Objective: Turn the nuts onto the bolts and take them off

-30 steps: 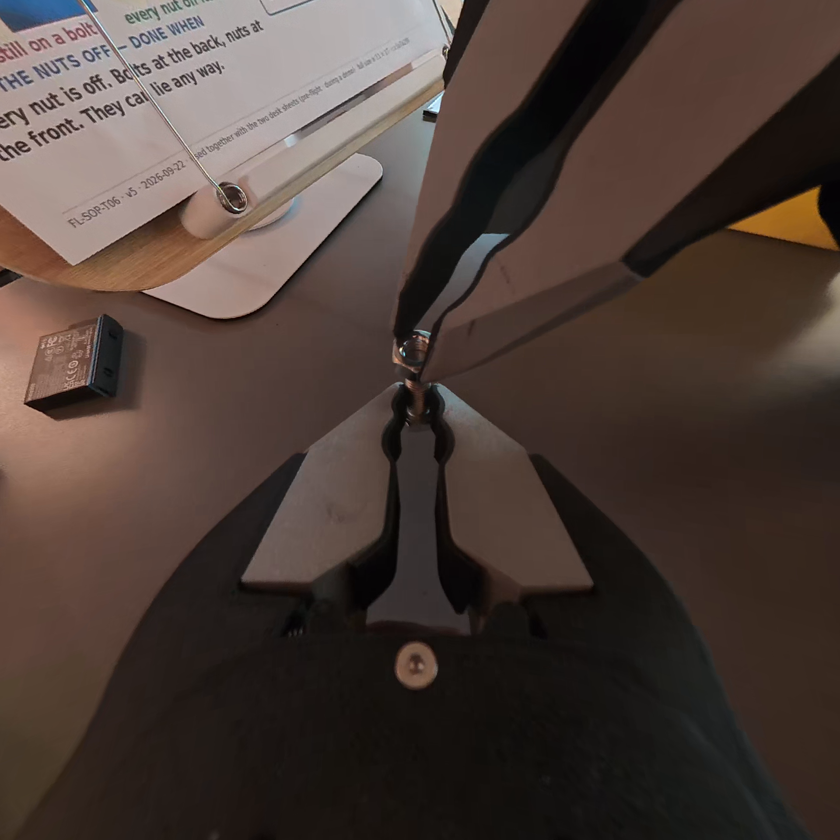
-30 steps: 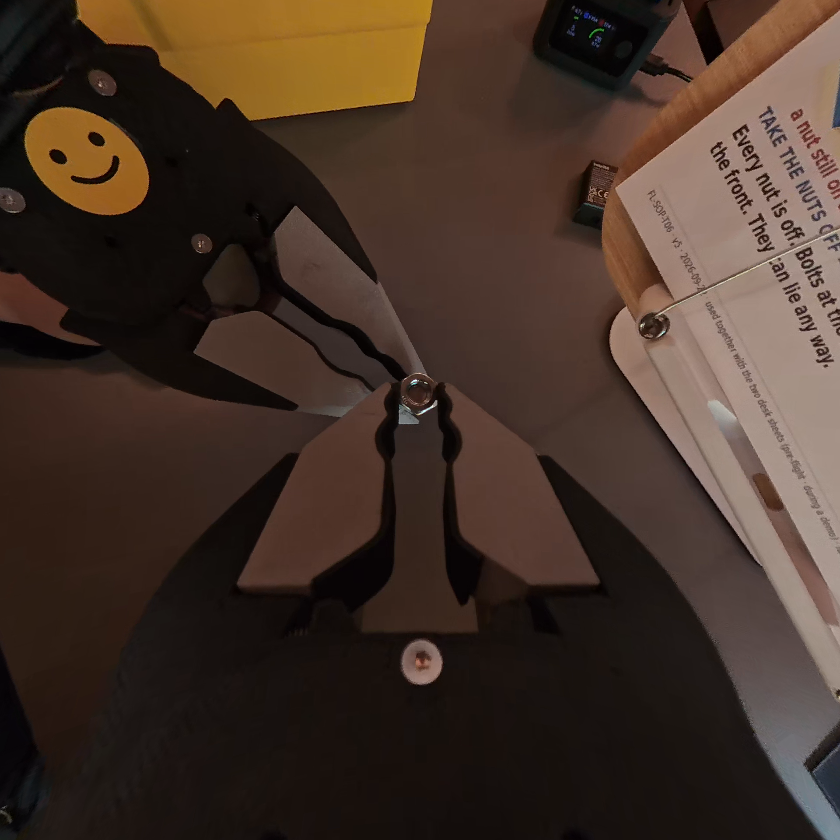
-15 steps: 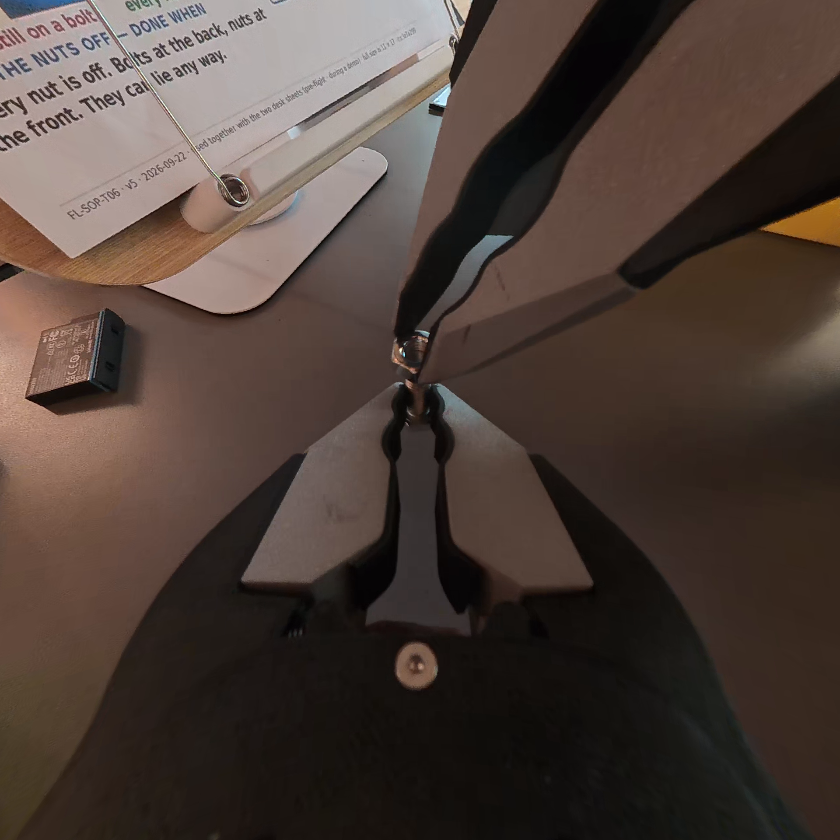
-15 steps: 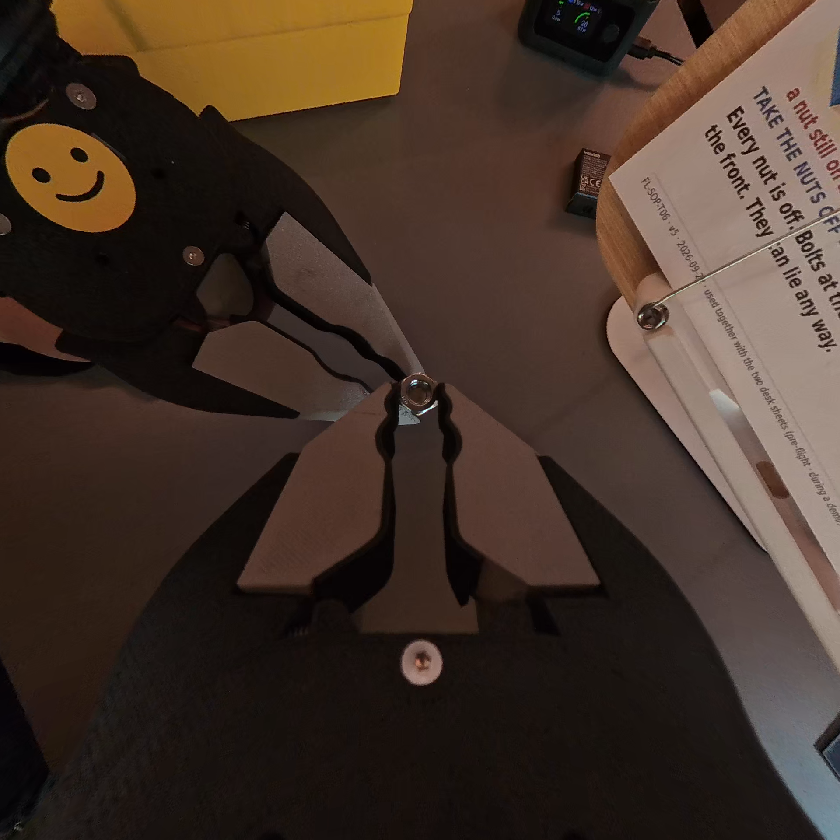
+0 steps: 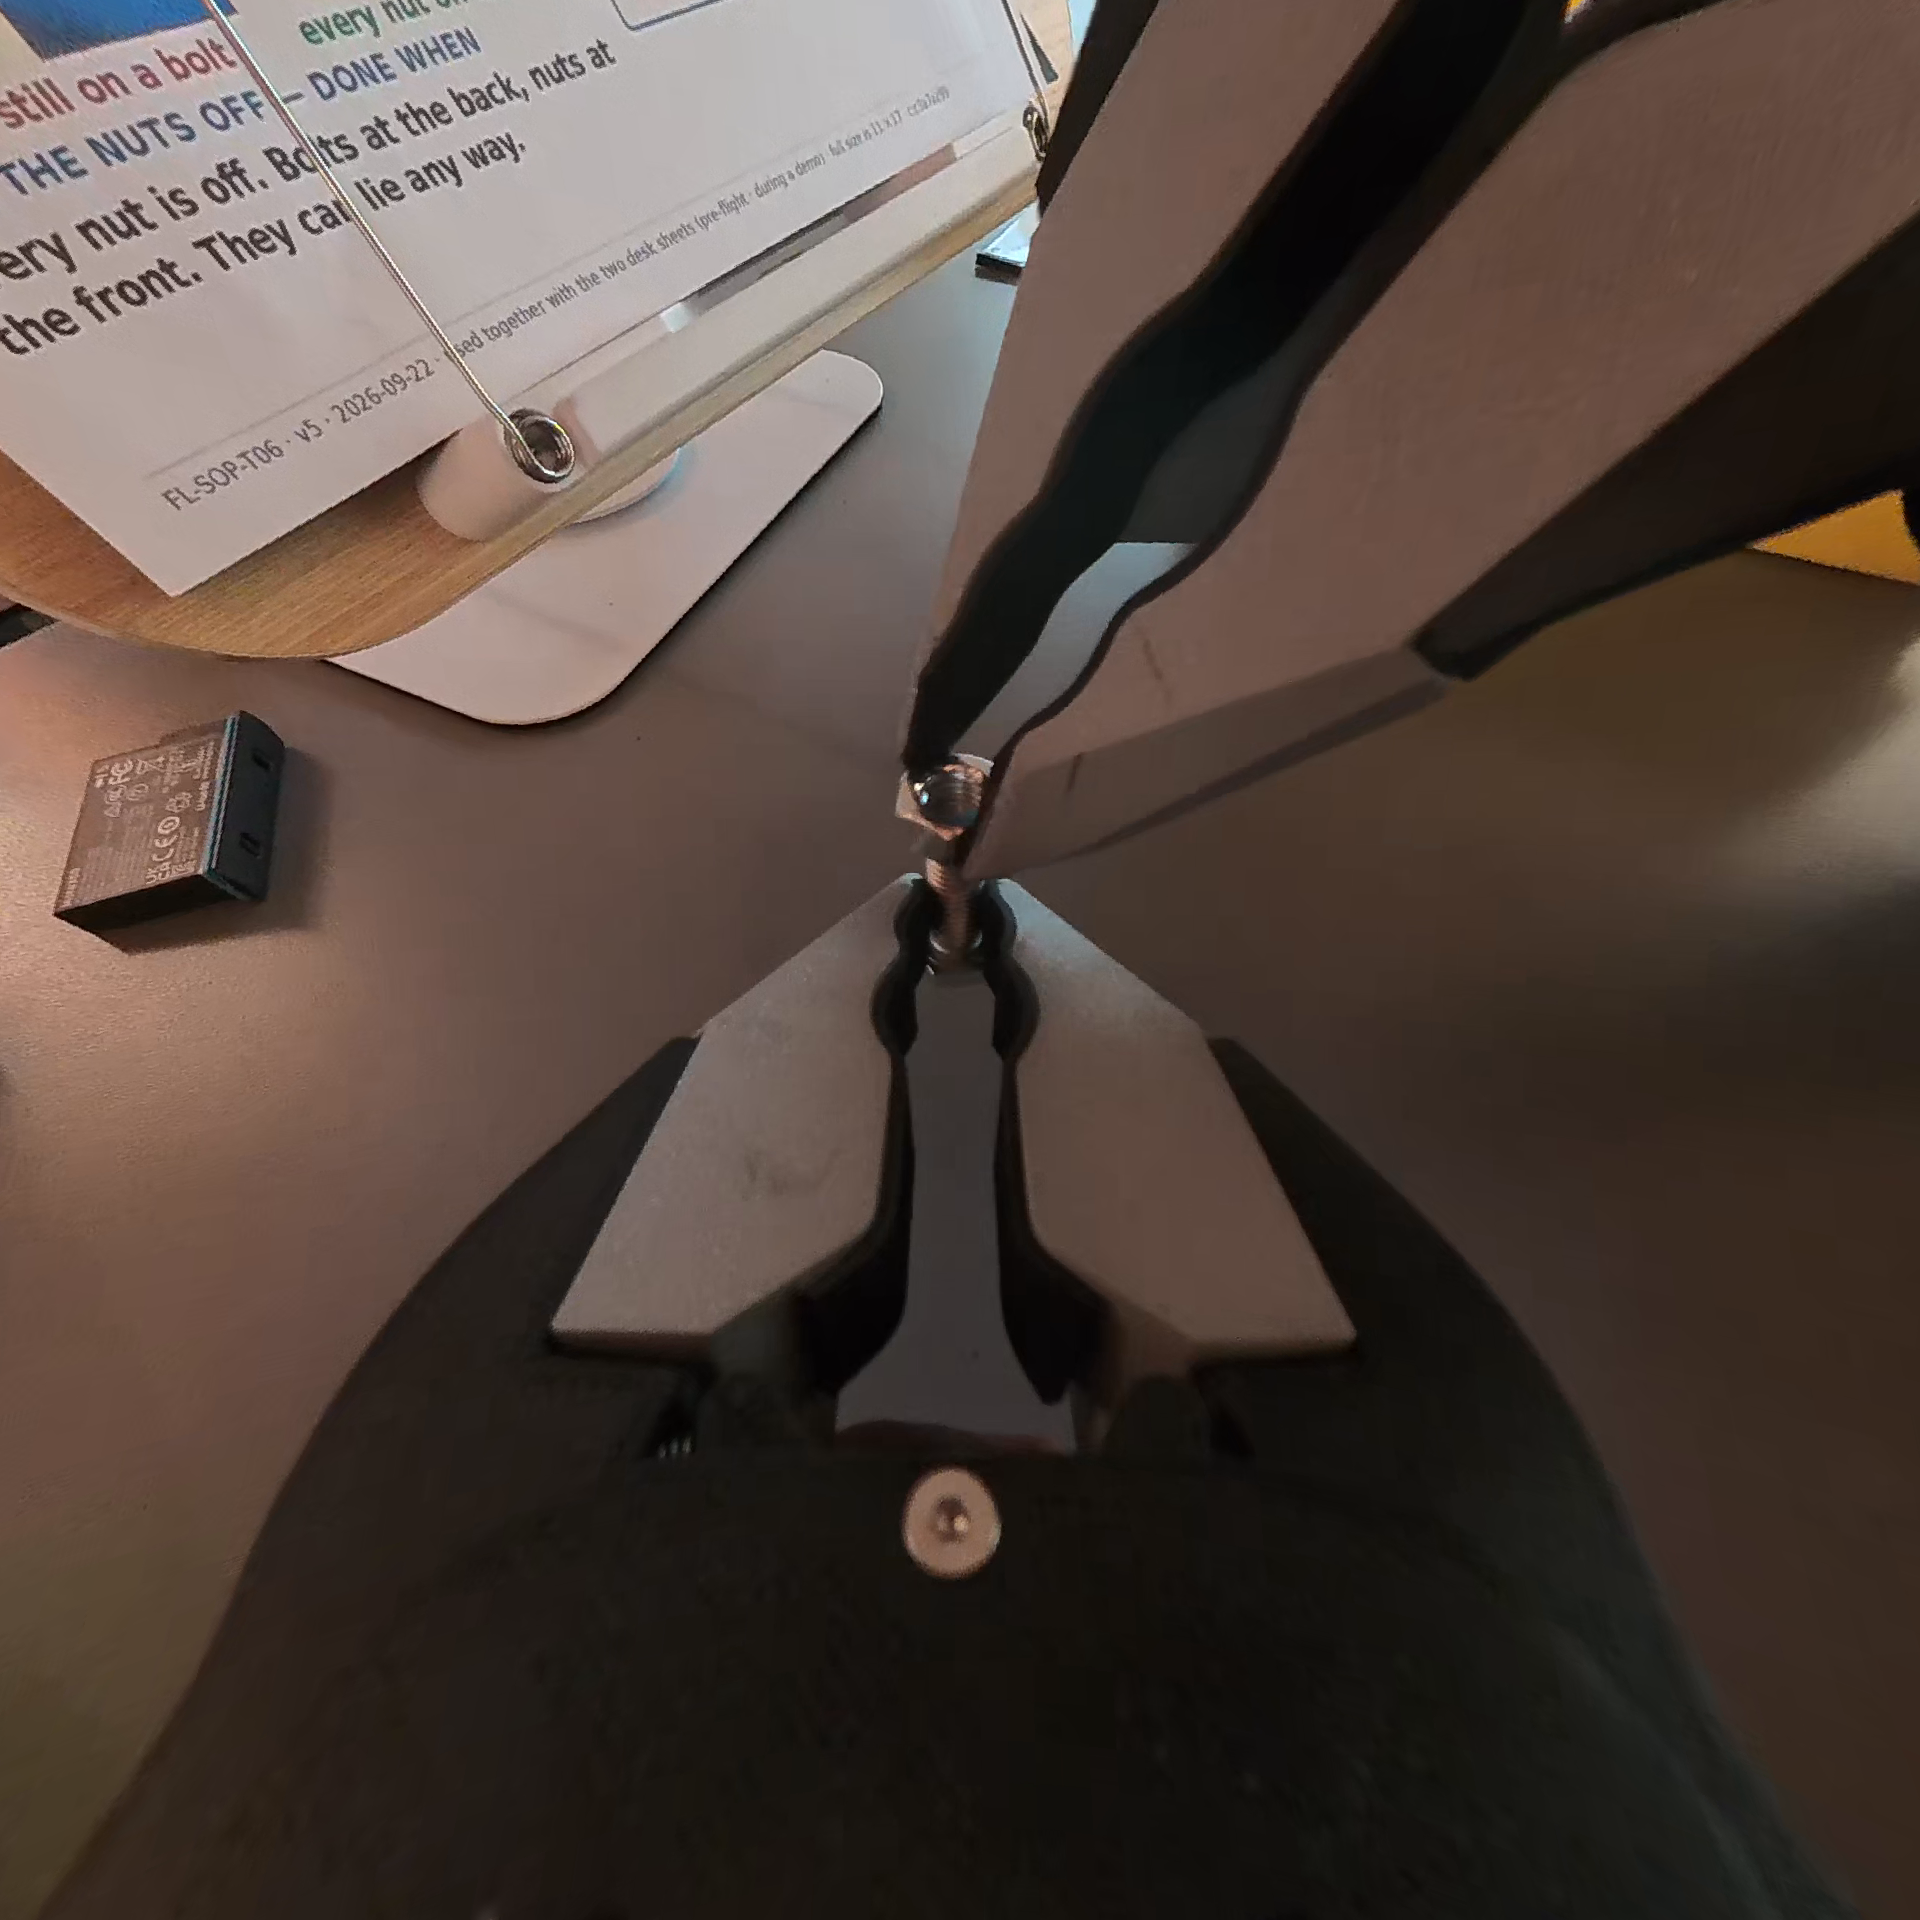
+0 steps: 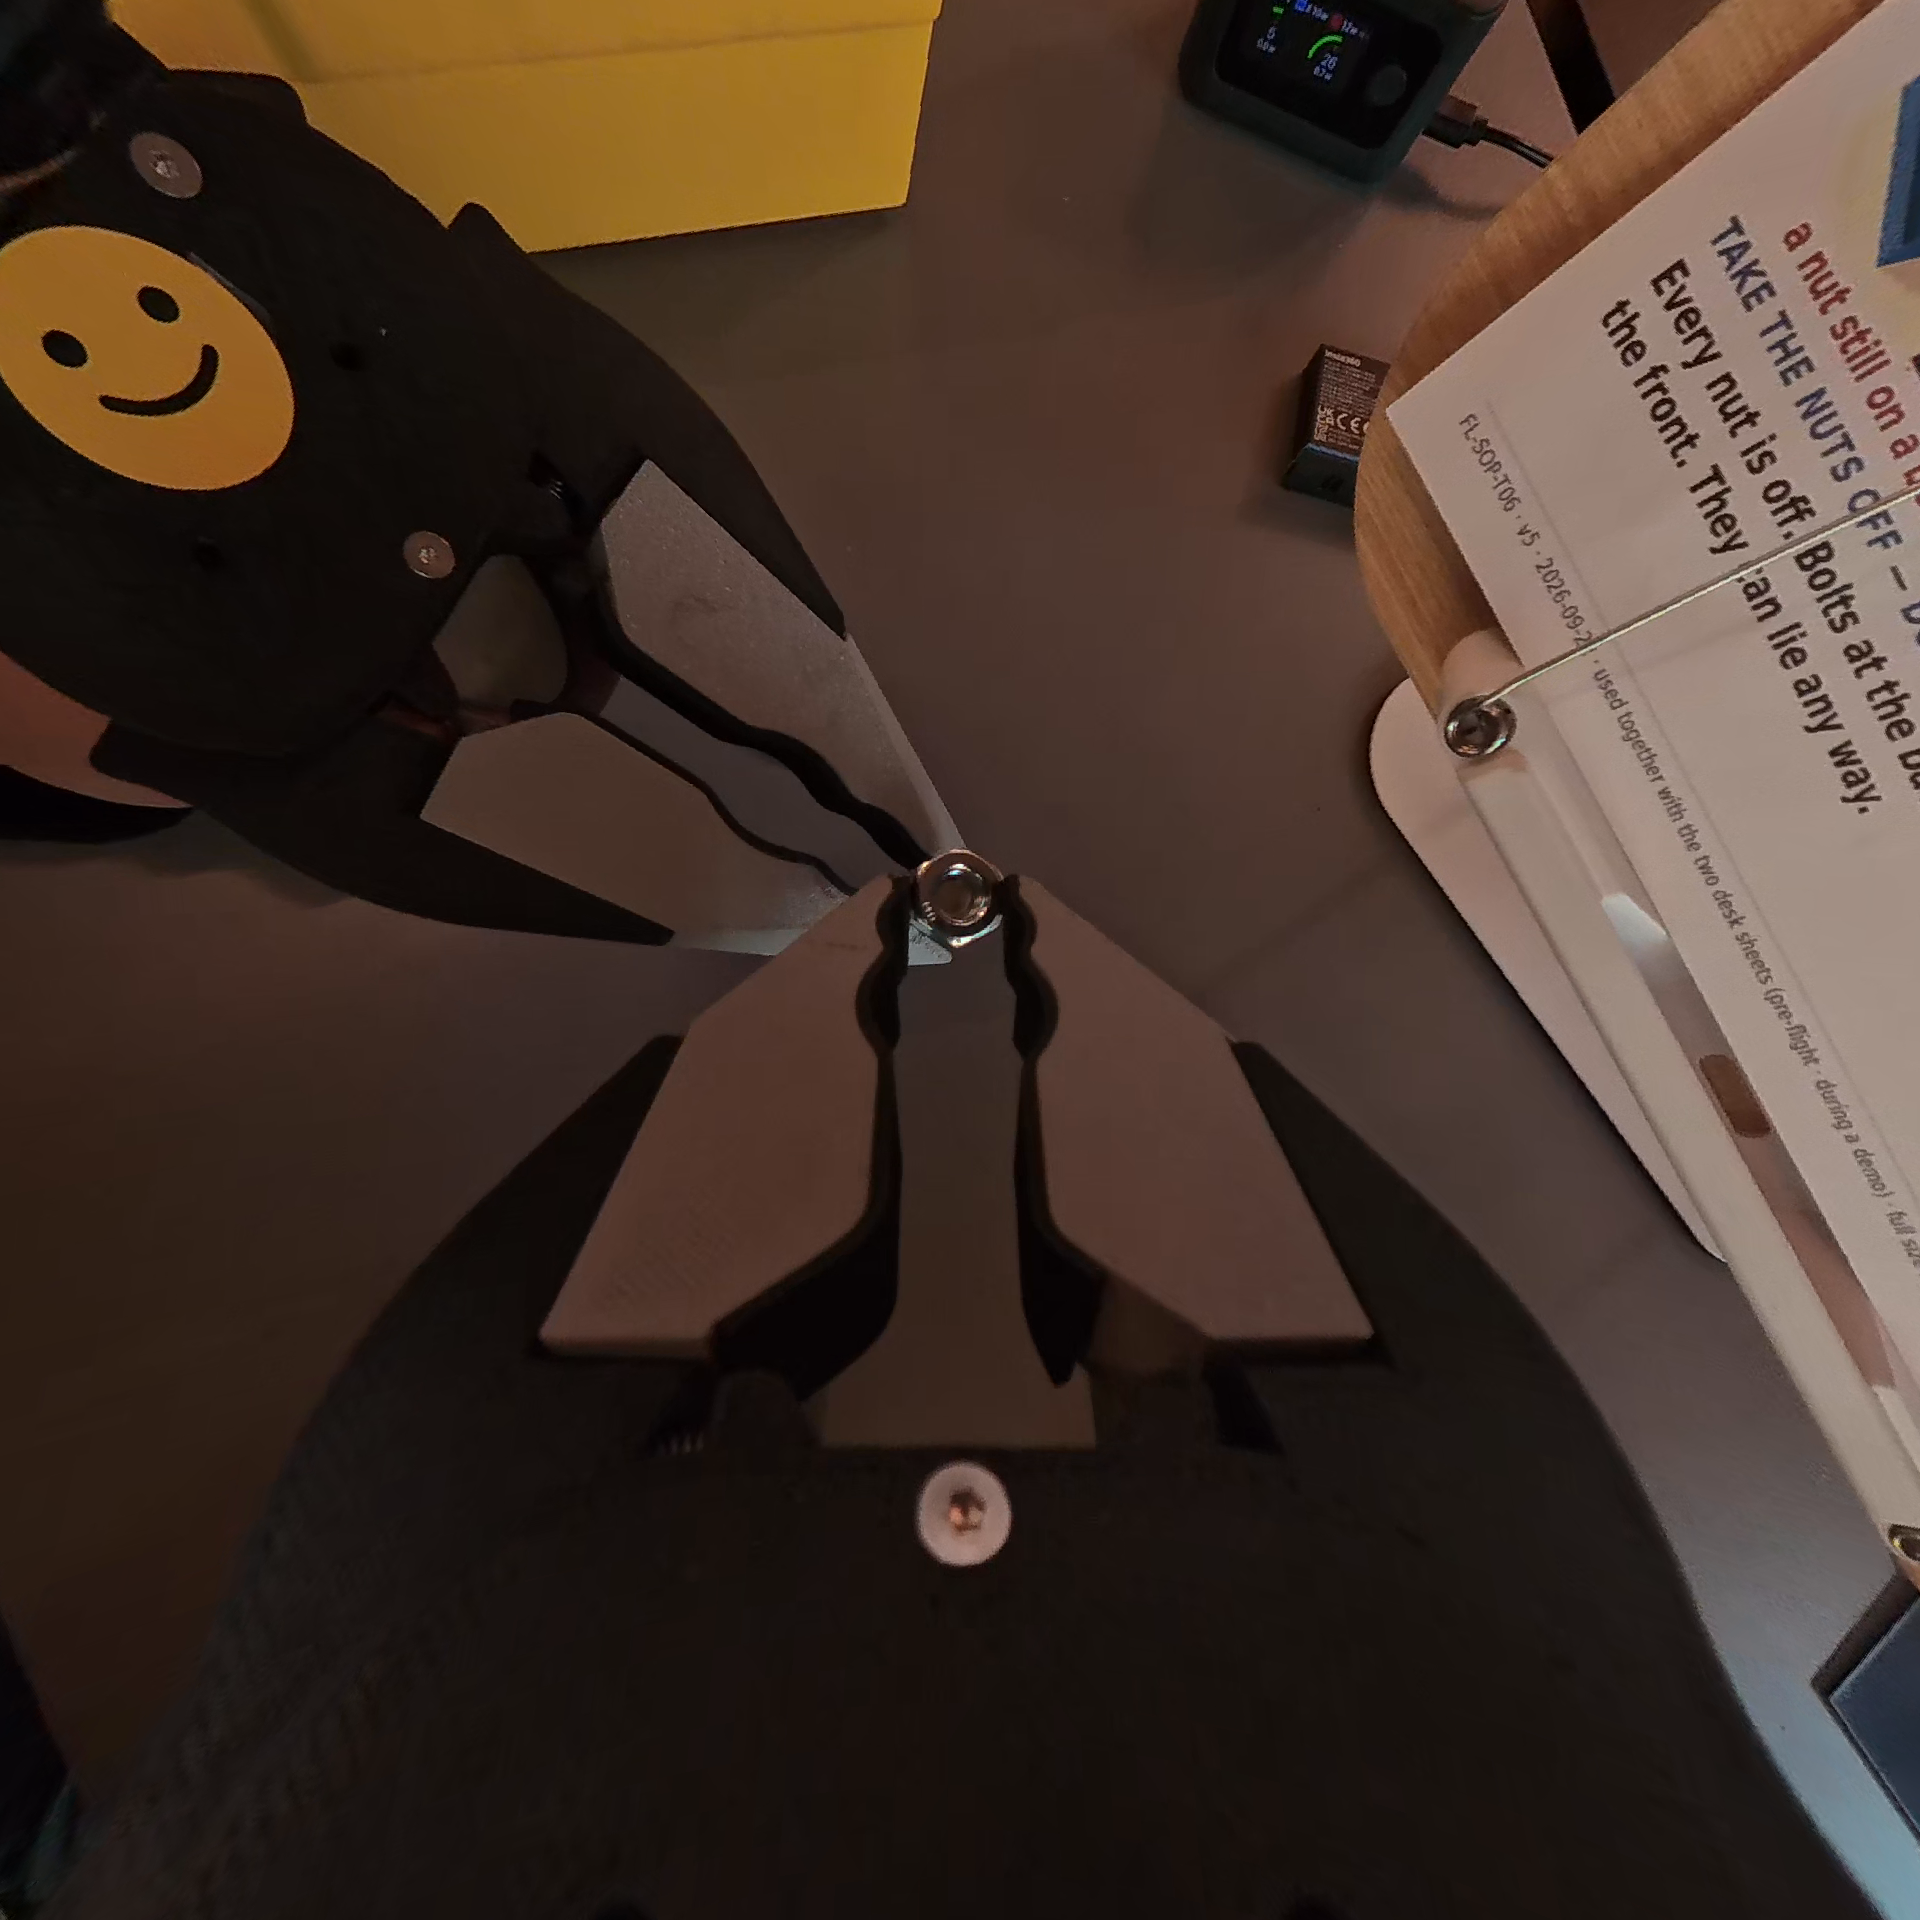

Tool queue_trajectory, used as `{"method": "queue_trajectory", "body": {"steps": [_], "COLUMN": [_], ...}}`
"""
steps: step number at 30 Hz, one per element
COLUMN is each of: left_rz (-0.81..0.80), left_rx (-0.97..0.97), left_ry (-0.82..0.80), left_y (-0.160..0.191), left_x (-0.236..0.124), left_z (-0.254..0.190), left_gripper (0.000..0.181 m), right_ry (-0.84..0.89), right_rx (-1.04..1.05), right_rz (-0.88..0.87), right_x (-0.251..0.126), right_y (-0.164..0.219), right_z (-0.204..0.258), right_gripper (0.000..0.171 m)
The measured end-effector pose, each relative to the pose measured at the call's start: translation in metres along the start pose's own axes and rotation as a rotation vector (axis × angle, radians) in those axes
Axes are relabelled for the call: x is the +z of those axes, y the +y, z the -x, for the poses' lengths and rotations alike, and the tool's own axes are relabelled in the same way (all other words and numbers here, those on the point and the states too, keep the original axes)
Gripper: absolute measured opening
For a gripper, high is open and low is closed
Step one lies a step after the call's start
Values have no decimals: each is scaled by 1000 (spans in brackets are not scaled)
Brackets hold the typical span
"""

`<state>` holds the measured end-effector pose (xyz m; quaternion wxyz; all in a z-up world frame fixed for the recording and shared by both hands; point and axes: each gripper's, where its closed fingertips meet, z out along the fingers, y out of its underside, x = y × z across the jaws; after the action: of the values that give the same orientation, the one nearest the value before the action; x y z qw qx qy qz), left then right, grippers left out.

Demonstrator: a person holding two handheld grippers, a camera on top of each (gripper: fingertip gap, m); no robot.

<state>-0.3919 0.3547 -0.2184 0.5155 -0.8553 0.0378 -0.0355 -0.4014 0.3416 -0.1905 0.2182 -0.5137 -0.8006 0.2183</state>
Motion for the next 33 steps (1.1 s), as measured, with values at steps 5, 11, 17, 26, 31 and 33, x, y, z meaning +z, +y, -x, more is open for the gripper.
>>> {"method": "queue_trajectory", "body": {"steps": [5, 11, 17, 26, 31, 33], "left_rz": [-4, -6, -7, -9, -21, -32], "left_rx": [1, 3, 4, 2, -4, -12], "left_ry": [1, 3, 3, 0, 19, 47], "left_y": [-1, -1, -1, -2, -4, -6], "left_x": [0, 0, 0, -1, -2, -2], "left_z": [0, 0, -1, 0, -1, -5], "left_gripper": [7, 7, 8, 7, 7, 7], "right_ry": [4, 1, -1, -2, -42, -82], "right_rx": [-4, -8, -10, -12, -10, -5], "right_rz": [-2, -1, -3, -8, -69, -142], "right_x": [0, -2, -3, -8, -27, -38], "right_y": [-1, 0, -1, -1, -2, -2], "right_z": [0, 0, 1, 0, -1, 0], "right_gripper": [14, 13, 14, 15, 22, 28]}}
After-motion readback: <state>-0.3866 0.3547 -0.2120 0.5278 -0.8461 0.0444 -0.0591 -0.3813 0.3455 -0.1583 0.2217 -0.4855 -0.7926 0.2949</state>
